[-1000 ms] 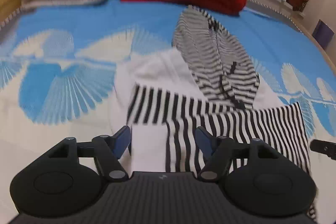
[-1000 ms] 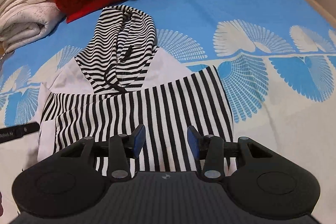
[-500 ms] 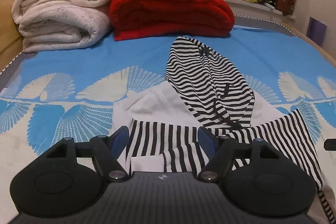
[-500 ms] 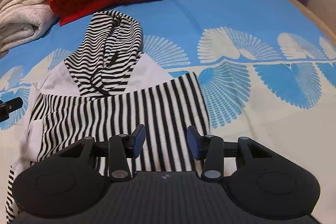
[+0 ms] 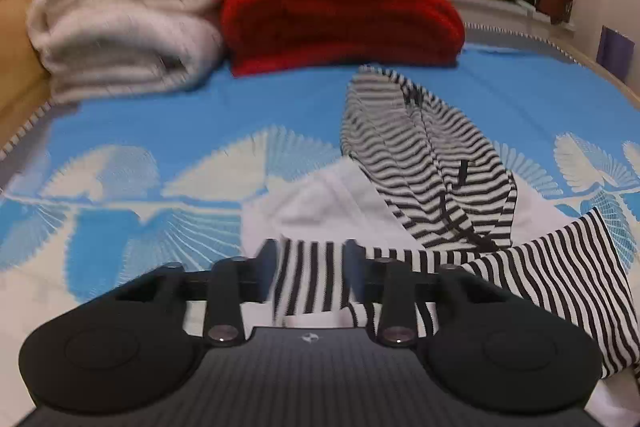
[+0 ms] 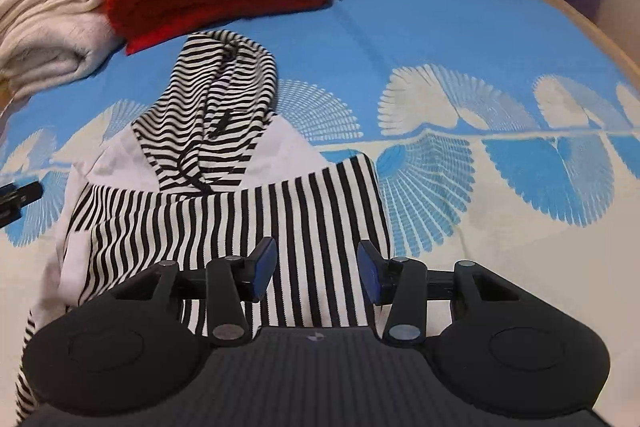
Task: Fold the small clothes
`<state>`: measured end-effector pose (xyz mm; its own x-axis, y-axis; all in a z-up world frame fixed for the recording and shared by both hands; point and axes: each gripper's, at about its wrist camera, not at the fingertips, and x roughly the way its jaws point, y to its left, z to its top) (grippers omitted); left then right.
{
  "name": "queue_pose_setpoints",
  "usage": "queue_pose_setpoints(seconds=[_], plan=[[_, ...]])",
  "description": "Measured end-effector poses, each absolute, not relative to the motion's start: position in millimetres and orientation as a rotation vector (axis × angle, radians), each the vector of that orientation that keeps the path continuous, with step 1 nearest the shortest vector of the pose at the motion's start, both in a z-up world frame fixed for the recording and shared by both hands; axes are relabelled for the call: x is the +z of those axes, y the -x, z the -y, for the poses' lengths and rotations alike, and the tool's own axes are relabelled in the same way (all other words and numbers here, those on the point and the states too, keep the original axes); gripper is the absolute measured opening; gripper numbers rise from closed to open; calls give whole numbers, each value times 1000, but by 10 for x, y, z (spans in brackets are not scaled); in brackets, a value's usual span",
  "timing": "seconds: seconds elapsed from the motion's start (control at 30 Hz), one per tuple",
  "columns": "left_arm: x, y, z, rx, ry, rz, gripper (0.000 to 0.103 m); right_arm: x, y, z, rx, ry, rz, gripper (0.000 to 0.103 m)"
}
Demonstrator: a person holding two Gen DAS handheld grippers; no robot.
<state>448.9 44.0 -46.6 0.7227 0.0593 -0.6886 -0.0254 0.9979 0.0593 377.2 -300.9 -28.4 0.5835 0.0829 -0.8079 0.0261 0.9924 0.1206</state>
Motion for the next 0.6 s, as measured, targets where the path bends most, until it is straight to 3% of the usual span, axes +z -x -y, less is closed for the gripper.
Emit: queue_pose_setpoints(seconds=[0.03, 0.1, 0.43, 0.6], plan=[[-488, -4569, -457, 45, -39, -773, 20, -276, -3775, 3014, 32, -112, -945, 47], [-517, -4809, -487, 43, -22, -786, 17, -263, -3780, 3024, 35, -96, -938, 47], [-686, -6369, -595, 12, 95, -883, 17, -357, -3882, 3095, 27, -95, -964, 47], [-894, -7041, -491, 53, 80, -924, 23, -403, -3976, 3091, 33, -87, -973, 47]])
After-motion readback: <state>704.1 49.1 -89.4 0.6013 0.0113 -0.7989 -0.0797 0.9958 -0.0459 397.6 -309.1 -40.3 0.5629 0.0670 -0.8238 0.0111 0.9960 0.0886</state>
